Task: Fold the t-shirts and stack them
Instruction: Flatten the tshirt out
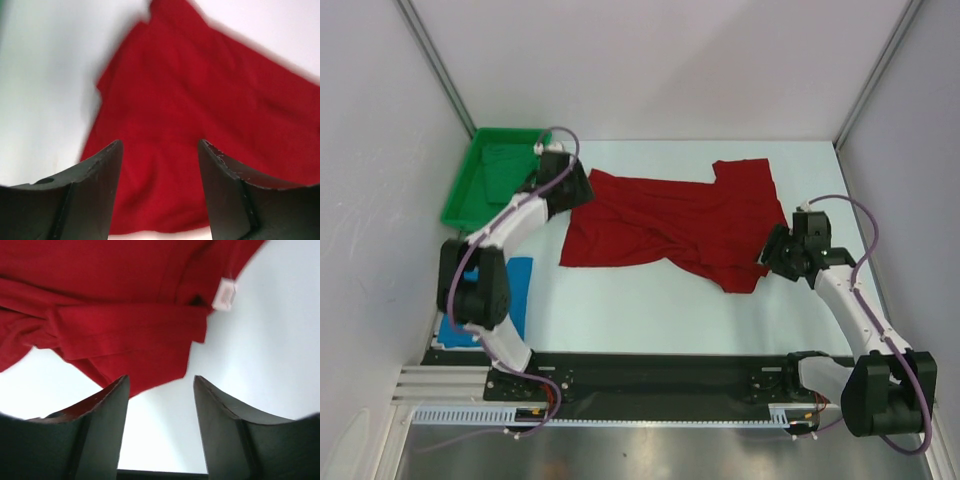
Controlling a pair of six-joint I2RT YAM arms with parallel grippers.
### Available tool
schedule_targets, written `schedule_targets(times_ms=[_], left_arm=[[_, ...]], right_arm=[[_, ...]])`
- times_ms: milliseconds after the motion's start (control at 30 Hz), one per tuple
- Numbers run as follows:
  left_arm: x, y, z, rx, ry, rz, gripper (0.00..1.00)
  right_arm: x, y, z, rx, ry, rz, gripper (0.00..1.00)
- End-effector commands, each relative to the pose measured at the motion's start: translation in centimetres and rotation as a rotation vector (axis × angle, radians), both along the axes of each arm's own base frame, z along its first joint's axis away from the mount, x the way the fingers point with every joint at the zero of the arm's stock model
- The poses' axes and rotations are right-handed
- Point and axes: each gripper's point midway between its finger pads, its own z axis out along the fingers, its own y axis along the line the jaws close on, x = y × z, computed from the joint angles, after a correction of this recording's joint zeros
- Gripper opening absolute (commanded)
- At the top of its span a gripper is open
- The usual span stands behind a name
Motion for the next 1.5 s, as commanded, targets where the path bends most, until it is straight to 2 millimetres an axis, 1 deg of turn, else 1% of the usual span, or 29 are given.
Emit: schedule_targets(times_ms=[0, 33, 67, 100, 133, 167, 200, 233, 267, 300, 367, 400, 500, 533, 600, 667, 700, 733, 800, 900, 967, 1000, 1200, 1333, 1467], left_arm=[[-6.7, -2.6, 2.0, -0.026, -0.078, -0.030, 0.66], [-7.5, -2.9, 2.4, -0.055, -0.111, -0.028, 0.64], [-9.2, -3.7, 4.5, -0.126, -0.164, -0.068, 0.63], [-11.0, -3.7, 2.5, -0.142, -0.132, -0.080, 0.62], [-12.1, -3.8, 2.5, -0.166, -0.136, -0.088, 0.61], [-13.8, -4.6, 3.6, -0.226, -0.159, -0.143, 0.61], [-15.4, -4.6, 1.9, -0.239, -0.128, -0.162, 0.61], [-16.4, -4.7, 1.7, -0.254, -0.123, -0.176, 0.60], [-17.2, -4.9, 1.5, -0.274, -0.118, -0.185, 0.60], [-18.8, -5.1, 1.0, -0.300, -0.111, -0.211, 0.60], [-20.0, -5.2, 0.5, -0.320, -0.104, -0.225, 0.59], [-20.9, -5.0, -0.1, -0.325, -0.094, -0.227, 0.59], [-22.3, -5.2, -0.5, -0.354, -0.080, -0.246, 0.59], [-22.6, -5.3, -0.6, -0.371, -0.072, -0.243, 0.58], [-22.8, -5.4, 0.0, -0.391, -0.088, -0.242, 0.58], [-22.7, -5.5, 0.5, -0.404, -0.105, -0.237, 0.57], [-22.6, -5.4, 0.8, -0.404, -0.115, -0.236, 0.57], [-22.6, -5.5, 0.9, -0.401, -0.118, -0.245, 0.57], [-22.5, -5.6, 1.4, -0.398, -0.122, -0.252, 0.57], [-22.5, -5.6, 1.5, -0.398, -0.122, -0.254, 0.57], [-22.6, -5.7, 1.4, -0.404, -0.118, -0.254, 0.57], [-22.6, -5.7, 1.3, -0.404, -0.114, -0.255, 0.57], [-22.8, -5.7, 1.3, -0.417, -0.117, -0.255, 0.57], [-22.9, -5.7, 1.5, -0.417, -0.121, -0.260, 0.57], [-22.8, -5.7, 1.6, -0.413, -0.125, -0.258, 0.57]], right_arm=[[0.4, -0.4, -1.5, 0.011, -0.015, -0.074, 0.58], [0.4, -0.7, -1.9, 0.002, -0.017, -0.096, 0.56], [0.3, -0.9, -2.6, 0.013, -0.022, -0.122, 0.53], [0.5, -0.9, -2.5, 0.021, -0.041, -0.132, 0.49], [0.5, -1.6, -2.9, 0.009, -0.049, -0.165, 0.47], [0.6, -1.9, -3.4, 0.014, -0.067, -0.201, 0.47], [0.6, -2.1, -3.6, 0.018, -0.078, -0.216, 0.39], [0.7, -2.8, -3.5, 0.023, -0.101, -0.258, 0.37], [0.5, -2.8, -4.3, 0.049, -0.112, -0.278, 0.36], [0.6, -3.1, -4.3, 0.069, -0.132, -0.299, 0.35], [1.1, -3.8, -4.3, 0.099, -0.178, -0.333, 0.35], [1.0, -4.0, -4.8, 0.100, -0.171, -0.344, 0.37], [1.3, -4.6, -5.5, 0.096, -0.180, -0.340, 0.41], [1.8, -4.3, -5.4, 0.123, -0.198, -0.317, 0.42], [1.6, -3.9, -6.0, 0.134, -0.196, -0.289, 0.40], [2.3, -3.5, -5.4, 0.152, -0.250, -0.258, 0.38], [2.3, -3.4, -5.3, 0.156, -0.264, -0.249, 0.38], [1.8, -3.2, -5.8, 0.157, -0.261, -0.242, 0.37], [1.8, -3.3, -5.4, 0.158, -0.302, -0.236, 0.38], [1.6, -3.2, -5.5, 0.163, -0.319, -0.229, 0.39], [1.8, -3.1, -5.3, 0.172, -0.325, -0.225, 0.39], [1.8, -3.0, -5.8, 0.175, -0.305, -0.224, 0.39], [2.5, -2.1, -6.4, 0.237, -0.295, -0.201, 0.39], [2.7, -2.0, -6.7, 0.247, -0.295, -0.203, 0.39], [2.6, -1.9, -6.7, 0.259, -0.299, -0.203, 0.35]])
